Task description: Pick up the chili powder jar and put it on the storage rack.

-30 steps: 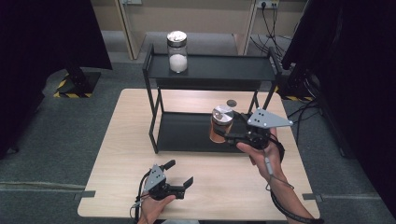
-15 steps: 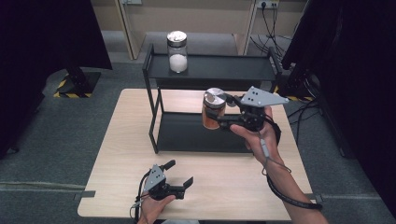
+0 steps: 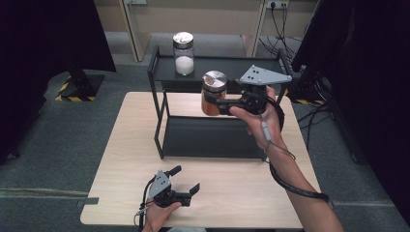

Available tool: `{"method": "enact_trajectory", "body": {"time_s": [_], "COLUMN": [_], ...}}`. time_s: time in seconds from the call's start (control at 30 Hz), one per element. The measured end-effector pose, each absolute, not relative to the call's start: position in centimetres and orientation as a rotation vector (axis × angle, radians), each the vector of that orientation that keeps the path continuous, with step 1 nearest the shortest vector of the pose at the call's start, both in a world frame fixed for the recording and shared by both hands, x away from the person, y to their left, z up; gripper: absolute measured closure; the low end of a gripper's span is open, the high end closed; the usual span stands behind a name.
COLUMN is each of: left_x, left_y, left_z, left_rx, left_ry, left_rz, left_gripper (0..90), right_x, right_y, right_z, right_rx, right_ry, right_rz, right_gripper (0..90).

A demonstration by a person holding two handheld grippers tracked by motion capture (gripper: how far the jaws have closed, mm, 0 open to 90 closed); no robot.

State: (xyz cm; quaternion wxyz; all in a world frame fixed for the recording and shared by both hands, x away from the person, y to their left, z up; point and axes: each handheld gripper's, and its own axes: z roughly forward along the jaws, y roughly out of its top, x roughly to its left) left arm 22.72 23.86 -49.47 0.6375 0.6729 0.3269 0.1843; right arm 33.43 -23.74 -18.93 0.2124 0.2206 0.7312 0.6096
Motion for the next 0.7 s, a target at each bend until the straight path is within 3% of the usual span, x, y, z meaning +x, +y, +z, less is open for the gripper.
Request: {"method": "enact_trajectory", "body": {"time_s": [0.7], "left_x": [22.7], "left_y": [23.8], "left_z": [-49.5], "left_rx": [1.537], "left_ry": [0.743], "left_rz": [0.419], "left_gripper": [1.0], "right_x": [35.7], "right_y": [-22.3], "right_z": [-15.1], "right_rx": [0.69], "right_ry": [1.975], "right_rz": [1.636], "right_gripper": [30.9]}}
